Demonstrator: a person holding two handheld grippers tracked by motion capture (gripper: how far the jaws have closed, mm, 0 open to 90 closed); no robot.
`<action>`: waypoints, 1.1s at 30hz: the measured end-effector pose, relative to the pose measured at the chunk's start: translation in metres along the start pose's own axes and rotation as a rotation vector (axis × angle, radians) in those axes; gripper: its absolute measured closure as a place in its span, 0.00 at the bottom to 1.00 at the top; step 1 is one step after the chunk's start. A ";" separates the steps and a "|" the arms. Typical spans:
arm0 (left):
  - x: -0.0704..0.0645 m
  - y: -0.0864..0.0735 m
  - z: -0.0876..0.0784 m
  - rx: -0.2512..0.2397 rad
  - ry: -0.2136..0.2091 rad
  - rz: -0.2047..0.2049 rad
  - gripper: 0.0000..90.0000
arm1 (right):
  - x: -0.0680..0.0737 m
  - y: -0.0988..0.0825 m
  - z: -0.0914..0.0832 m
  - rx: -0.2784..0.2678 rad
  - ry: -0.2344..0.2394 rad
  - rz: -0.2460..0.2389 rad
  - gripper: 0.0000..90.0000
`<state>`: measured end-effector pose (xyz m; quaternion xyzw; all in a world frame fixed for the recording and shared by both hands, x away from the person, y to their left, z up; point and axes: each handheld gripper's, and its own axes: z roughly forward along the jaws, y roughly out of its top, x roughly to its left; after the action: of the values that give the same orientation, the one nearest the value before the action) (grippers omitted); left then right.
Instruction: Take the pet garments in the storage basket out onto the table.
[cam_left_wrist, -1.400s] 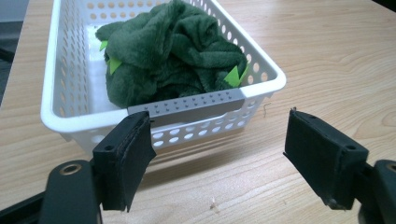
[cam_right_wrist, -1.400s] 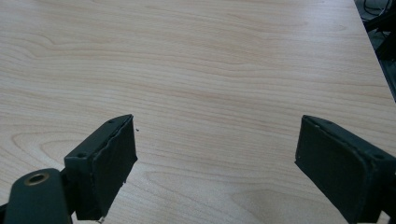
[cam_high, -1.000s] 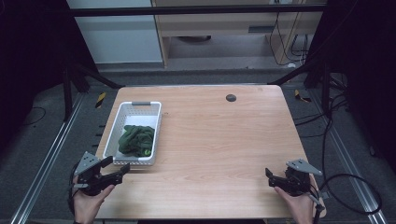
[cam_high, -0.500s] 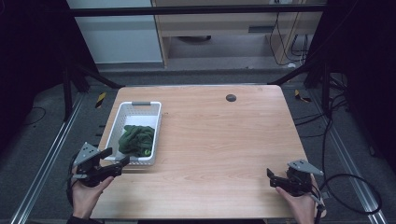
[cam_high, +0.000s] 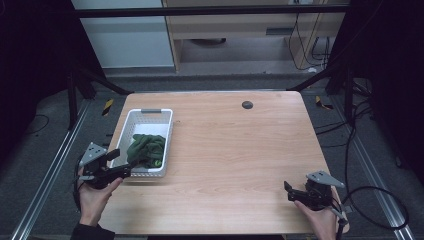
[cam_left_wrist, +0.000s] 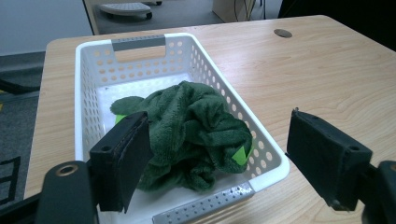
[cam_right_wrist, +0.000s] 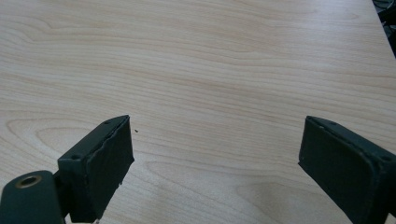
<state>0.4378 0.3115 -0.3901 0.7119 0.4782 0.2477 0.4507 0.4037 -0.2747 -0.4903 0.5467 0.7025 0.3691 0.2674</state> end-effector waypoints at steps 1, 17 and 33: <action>0.000 0.003 0.002 -0.004 0.001 0.000 0.23 | 0.001 0.000 0.001 -0.002 -0.001 -0.010 0.10; 0.000 0.025 0.024 0.043 0.000 0.056 0.22 | 0.000 0.000 0.002 0.009 -0.003 -0.014 0.09; 0.003 0.045 0.039 0.123 0.005 0.113 0.21 | 0.000 0.000 0.003 0.011 0.005 -0.011 0.09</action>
<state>0.4901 0.2919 -0.3691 0.7635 0.4527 0.2445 0.3902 0.4060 -0.2743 -0.4920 0.5431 0.7083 0.3652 0.2646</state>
